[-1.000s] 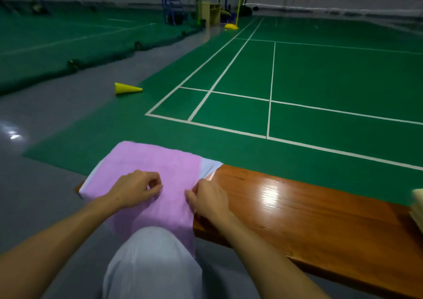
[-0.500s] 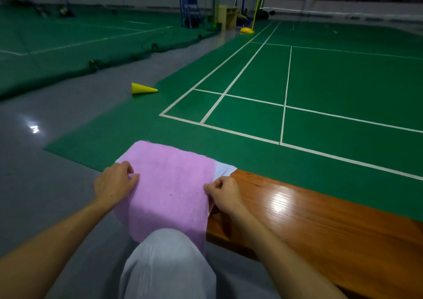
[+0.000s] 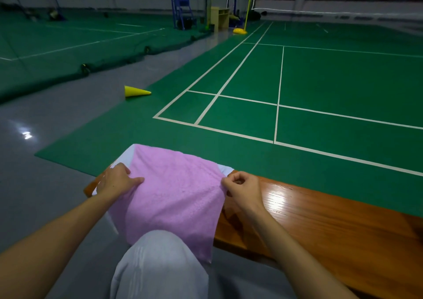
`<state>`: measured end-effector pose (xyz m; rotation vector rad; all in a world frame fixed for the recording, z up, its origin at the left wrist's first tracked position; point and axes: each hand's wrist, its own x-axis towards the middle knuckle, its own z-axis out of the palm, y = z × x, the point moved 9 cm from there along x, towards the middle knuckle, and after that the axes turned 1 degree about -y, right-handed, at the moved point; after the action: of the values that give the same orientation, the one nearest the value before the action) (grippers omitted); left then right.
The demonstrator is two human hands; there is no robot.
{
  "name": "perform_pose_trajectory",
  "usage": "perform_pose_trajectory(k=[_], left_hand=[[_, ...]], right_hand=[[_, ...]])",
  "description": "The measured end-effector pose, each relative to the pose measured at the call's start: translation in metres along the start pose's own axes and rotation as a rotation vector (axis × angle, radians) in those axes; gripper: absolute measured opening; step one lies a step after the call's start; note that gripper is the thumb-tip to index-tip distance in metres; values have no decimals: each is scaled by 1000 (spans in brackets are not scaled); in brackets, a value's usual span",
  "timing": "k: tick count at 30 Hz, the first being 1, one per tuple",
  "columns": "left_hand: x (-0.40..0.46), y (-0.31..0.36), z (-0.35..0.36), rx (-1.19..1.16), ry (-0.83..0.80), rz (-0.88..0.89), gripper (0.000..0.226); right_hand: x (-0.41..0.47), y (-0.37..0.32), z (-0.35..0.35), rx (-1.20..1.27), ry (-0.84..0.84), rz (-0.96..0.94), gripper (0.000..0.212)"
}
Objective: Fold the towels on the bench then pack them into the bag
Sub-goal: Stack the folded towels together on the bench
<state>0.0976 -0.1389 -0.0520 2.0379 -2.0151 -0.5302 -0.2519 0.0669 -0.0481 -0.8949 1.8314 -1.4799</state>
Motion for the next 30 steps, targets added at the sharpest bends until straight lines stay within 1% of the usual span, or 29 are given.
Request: perform_pose_trajectory(k=[2,4,8,11,14,16,17,19,21,24,26,28,30], left_hand=[[-4,3,5,44,-29,-9,48],[-7,5,4,40,-20,-33,37],[-9,13,-3,-13,37,-8,45],[-13,35,-12,-153,85,103,30],[-20,59,-17,-361,90,170,13],[-27,77,-13,-460,31,178,14],[-33,89,-9,-494,-11,194,19],[-51,125,2,-526,-115,280,34],[-77,165,17,-523,-229,378,40],[-114,218,53,-525,-365,454,34],[-136,250,73,-556,-409,476,27],[-148,271,94,-604,-430,456,18],[-157,283,121,-640,-467,422,9]], right_hand=[[-1,6,-4,95,-27,35,9],[-4,13,-6,198,-66,88,14],[-7,31,-9,301,-115,199,16],[-8,32,-18,329,-88,199,21],[-7,24,-45,333,33,139,23],[-6,16,-71,337,124,87,18],[-6,13,-86,341,158,64,17],[-7,11,-121,343,215,35,16],[-8,14,-162,338,275,18,17],[-18,20,-228,304,386,-11,14],[-31,29,-272,314,475,-5,15],[-44,44,-310,306,519,17,17],[-54,63,-339,227,518,41,18]])
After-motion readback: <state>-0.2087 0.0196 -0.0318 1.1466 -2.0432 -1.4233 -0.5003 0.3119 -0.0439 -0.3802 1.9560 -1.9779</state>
